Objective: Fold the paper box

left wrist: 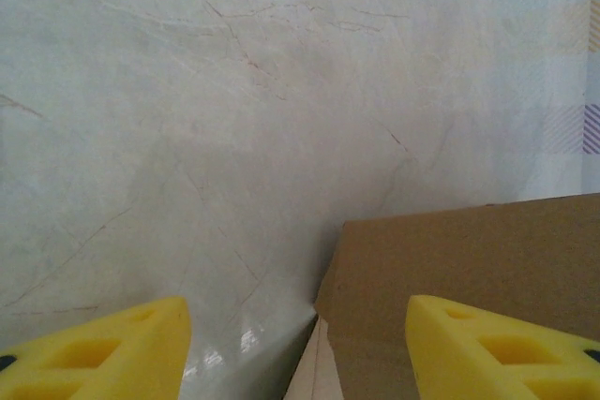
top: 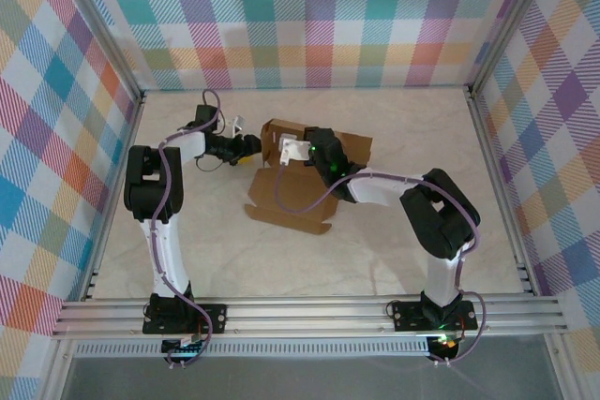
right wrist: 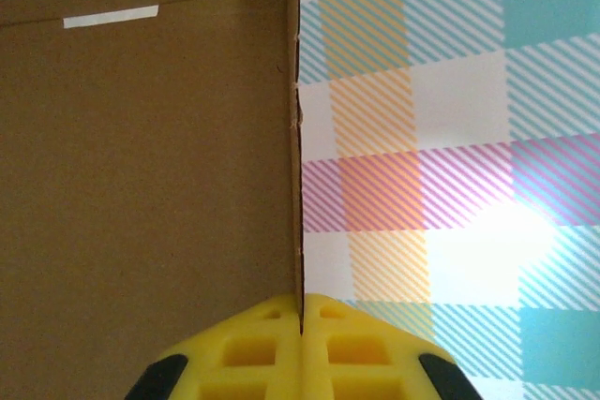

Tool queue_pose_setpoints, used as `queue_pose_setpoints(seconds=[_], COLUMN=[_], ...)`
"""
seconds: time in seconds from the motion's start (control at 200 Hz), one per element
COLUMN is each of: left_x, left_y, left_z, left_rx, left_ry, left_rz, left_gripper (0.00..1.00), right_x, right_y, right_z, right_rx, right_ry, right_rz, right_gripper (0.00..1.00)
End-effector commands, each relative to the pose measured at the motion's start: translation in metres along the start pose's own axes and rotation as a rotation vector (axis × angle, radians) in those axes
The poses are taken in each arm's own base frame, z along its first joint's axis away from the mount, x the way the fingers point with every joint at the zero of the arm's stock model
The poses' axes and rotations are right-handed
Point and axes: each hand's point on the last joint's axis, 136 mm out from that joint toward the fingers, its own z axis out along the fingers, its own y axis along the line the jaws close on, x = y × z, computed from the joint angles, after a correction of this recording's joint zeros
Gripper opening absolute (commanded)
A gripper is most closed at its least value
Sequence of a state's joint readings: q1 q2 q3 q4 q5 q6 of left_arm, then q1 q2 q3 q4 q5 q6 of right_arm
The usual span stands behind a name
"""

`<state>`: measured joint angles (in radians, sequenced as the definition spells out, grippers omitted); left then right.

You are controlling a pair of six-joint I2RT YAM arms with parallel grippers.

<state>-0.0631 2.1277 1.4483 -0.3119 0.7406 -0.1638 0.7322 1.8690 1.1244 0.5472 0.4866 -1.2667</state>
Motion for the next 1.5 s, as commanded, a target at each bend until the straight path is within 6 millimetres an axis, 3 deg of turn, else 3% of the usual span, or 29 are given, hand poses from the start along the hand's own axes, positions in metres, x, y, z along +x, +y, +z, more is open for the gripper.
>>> queue_pose_setpoints(seconds=[0.0,0.225,0.855,1.3,1.495], left_x=[-0.004,-0.004,0.004,0.006,0.011], left_y=[-0.013,-0.009,-0.001,-0.005,-0.002], left_z=[-0.012,-0.011,-0.017,-0.023,-0.024], left_rx=[0.004,-0.017,-0.072,-0.074,-0.086], left_ry=[-0.026,-0.030,-0.023,-0.040,-0.038], left_rz=[0.032,0.031,0.067,0.102,0.104], left_gripper=[0.63,0.63,0.69,0.73,0.73], right_x=[-0.011,-0.021,-0.024,-0.015,-0.013], right_y=[-0.021,-0.008,0.018,0.043,0.042], right_z=[-0.002,0.001,0.002,0.009,0.010], right_rx=[0.125,0.186,0.227,0.199,0.239], right_ry=[-0.026,-0.035,-0.019,0.013,0.021], right_rz=[-0.023,-0.104,-0.164,-0.199,-0.213], right_gripper=[0.00,0.00,0.00,0.00,0.00])
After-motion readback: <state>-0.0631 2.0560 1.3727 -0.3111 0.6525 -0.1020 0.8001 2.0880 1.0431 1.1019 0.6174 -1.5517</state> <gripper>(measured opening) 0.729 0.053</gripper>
